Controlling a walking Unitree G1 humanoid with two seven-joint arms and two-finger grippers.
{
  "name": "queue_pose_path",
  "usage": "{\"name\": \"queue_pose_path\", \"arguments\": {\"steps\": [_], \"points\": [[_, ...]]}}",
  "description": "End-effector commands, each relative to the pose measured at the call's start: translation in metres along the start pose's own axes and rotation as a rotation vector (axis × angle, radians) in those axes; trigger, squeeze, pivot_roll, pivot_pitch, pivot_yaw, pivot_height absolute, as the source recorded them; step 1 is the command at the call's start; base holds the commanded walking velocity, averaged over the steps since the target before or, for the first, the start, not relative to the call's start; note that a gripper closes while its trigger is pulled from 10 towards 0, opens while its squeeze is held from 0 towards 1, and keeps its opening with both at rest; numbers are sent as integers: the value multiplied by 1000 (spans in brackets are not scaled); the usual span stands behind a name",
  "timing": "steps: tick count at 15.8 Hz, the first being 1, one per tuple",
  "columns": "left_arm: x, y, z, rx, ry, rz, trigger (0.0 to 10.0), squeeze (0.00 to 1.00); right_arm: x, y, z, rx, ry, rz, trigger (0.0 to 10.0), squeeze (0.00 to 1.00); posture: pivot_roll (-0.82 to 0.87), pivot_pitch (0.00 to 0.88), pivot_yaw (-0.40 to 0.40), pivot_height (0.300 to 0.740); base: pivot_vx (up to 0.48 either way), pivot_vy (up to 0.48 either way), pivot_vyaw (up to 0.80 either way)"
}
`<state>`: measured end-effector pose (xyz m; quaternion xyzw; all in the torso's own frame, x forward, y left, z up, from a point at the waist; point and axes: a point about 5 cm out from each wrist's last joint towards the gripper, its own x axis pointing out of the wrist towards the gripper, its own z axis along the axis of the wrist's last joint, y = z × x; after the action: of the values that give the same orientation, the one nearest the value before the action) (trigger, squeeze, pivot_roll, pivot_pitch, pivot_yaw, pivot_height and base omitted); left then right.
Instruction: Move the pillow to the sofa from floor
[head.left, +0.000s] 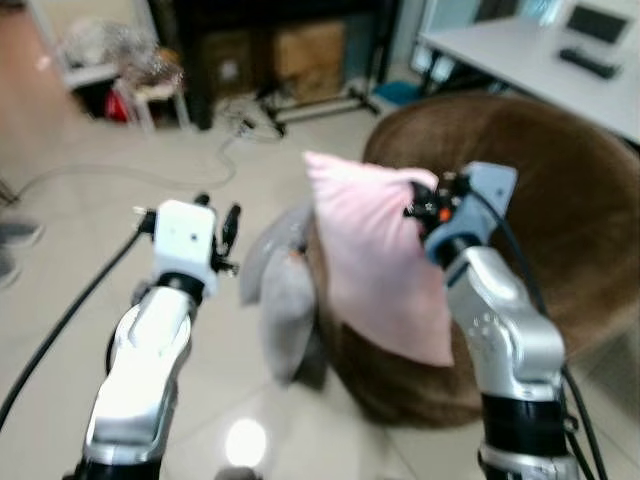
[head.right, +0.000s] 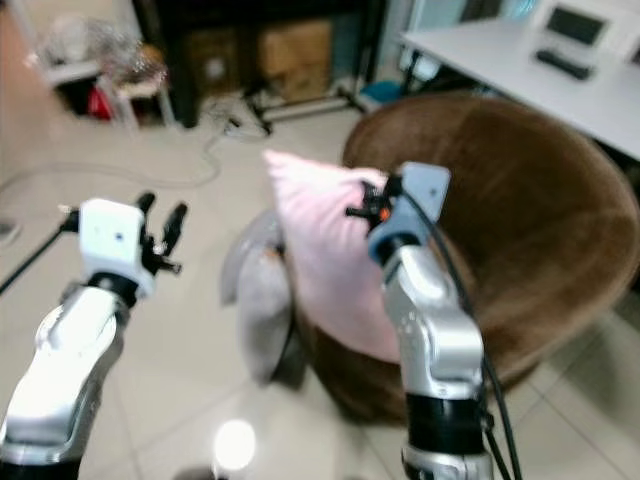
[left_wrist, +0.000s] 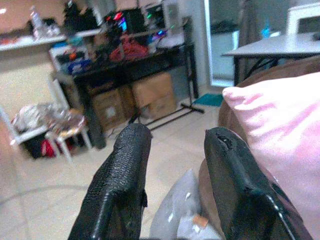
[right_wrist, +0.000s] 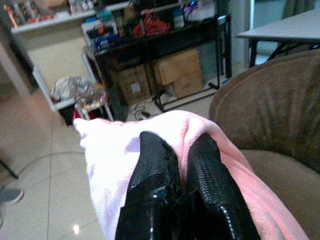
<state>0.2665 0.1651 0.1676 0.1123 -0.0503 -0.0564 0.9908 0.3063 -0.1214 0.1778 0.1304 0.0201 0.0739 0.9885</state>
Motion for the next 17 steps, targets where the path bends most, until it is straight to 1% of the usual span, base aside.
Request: {"name": "queue_pose_path", "arguments": {"steps": [1, 4, 15, 17], "points": [[3, -4, 5, -3, -25, -25, 10000, 0, 1, -1, 15, -5, -78, 4, 10000, 0, 81, 0, -38, 740, 266, 0, -800], [3, -4, 5, -3, -29, -29, 10000, 0, 1, 0, 15, -9, -80, 8, 10000, 0, 83, 0, -39, 740, 268, 0, -723], [1, -3, 3, 2, -26, -36, 10000, 0, 2, 2, 13, -16, -78, 22, 10000, 0, 95, 0, -49, 740, 270, 0, 0], [1, -3, 3, 4, -24, -41, 10000, 0, 2, 2, 12, -5, -71, 26, 10000, 0, 96, 0, -49, 740, 272, 0, -800]]}}
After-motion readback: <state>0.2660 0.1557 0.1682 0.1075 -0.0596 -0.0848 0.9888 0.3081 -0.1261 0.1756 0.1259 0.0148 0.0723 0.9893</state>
